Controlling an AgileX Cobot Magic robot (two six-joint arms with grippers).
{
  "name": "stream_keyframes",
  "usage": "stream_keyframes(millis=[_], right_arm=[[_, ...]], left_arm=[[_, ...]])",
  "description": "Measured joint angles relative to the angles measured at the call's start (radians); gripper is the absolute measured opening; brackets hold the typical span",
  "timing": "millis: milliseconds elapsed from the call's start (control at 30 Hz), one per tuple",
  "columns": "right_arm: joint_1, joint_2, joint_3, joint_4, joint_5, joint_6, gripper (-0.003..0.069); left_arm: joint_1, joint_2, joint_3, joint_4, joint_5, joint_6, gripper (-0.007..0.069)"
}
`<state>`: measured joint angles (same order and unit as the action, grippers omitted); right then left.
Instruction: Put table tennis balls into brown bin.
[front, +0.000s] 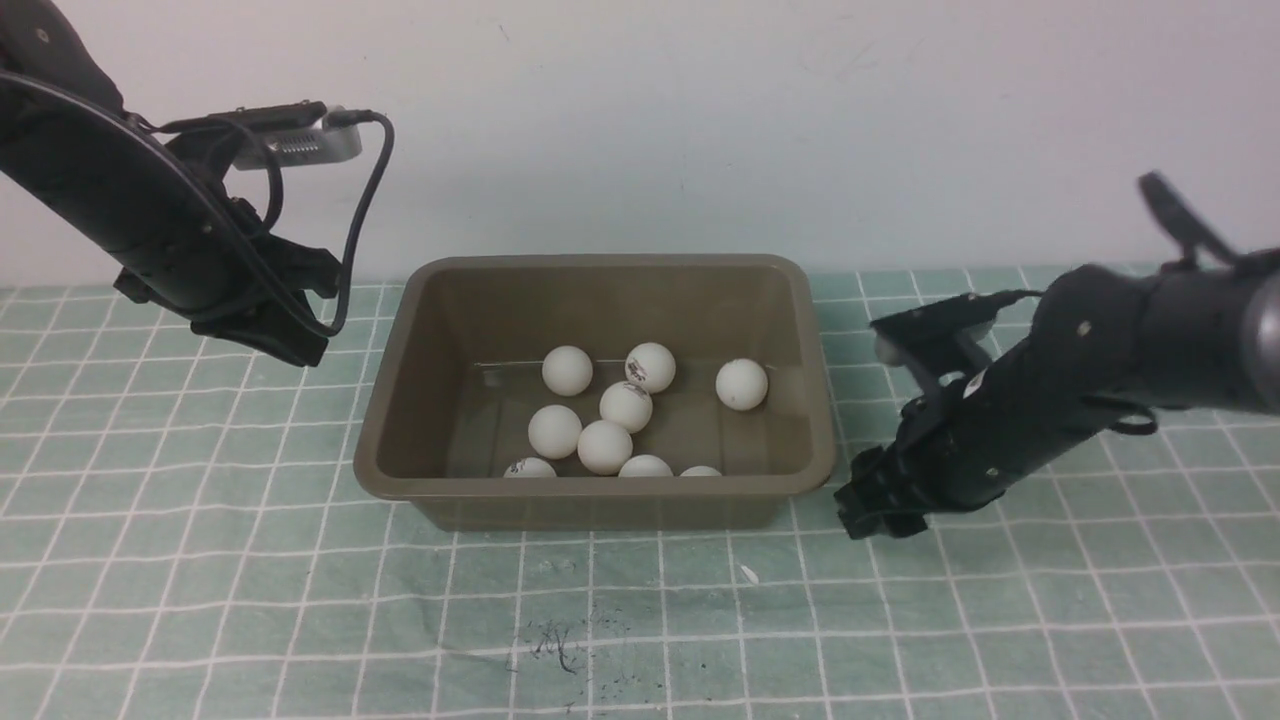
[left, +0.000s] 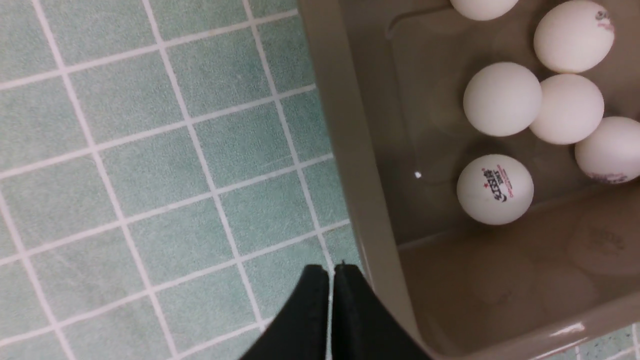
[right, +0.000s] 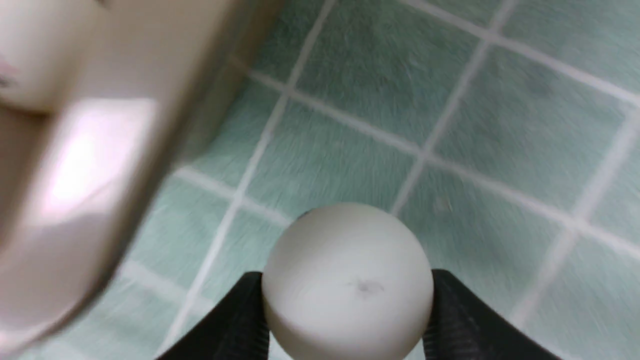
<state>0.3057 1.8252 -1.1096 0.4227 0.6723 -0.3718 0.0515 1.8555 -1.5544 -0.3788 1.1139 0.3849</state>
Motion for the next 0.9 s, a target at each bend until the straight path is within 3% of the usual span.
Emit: stream_keyframes(millis=[133,267,400,500,567,600,700,767,800,867,900], right_arm=[[0.009,-0.137,-0.026,0.117,0.015,0.006,0.0359],[0.090,-0.112,-0.181,0.168,-0.032,-0.045,0.0359],[0.116,-0.021,-0.335,0.167,-0.015,-0.053,0.0433],[0.106,0.014,-0.434,0.148,0.116,-0.033,0.0517],[0.090,0.004,-0.505,0.117,0.270,0.011,0.0524],[0.090,0.004,-0.505,0.117,0.270,0.011,0.0524],[0.069,-0.096,-0.553,-0.014,0.439,0.098,0.0376],[0.057,-0.203,-0.540,-0.116,0.515,0.149,0.0205],[0.057,-0.214,-0.537,-0.132,0.524,0.154,0.0189],[0.051,-0.396,-0.449,-0.223,0.542,0.207,0.0035],[0.051,-0.470,-0.388,-0.248,0.530,0.220,0.0014]], left_arm=[[0.000,-0.035,0.000,0.008,0.005,0.000,-0.0005],[0.000,-0.111,0.011,0.008,0.024,0.000,-0.0005],[0.000,-0.204,0.059,0.003,0.034,0.000,-0.0005],[0.000,-0.298,0.123,-0.003,0.030,0.000,-0.0005],[0.000,-0.370,0.181,-0.005,0.021,0.001,-0.0005],[0.000,-0.375,0.181,-0.005,0.021,0.001,-0.0005],[0.000,-0.460,0.262,-0.012,-0.008,0.001,-0.0005],[0.000,-0.507,0.307,-0.023,-0.024,0.001,-0.0005],[0.000,-0.516,0.314,-0.027,-0.025,0.001,-0.0005],[0.000,-0.572,0.365,-0.046,-0.031,0.001,-0.0005],[0.000,-0.586,0.377,-0.052,-0.032,0.001,-0.0005]])
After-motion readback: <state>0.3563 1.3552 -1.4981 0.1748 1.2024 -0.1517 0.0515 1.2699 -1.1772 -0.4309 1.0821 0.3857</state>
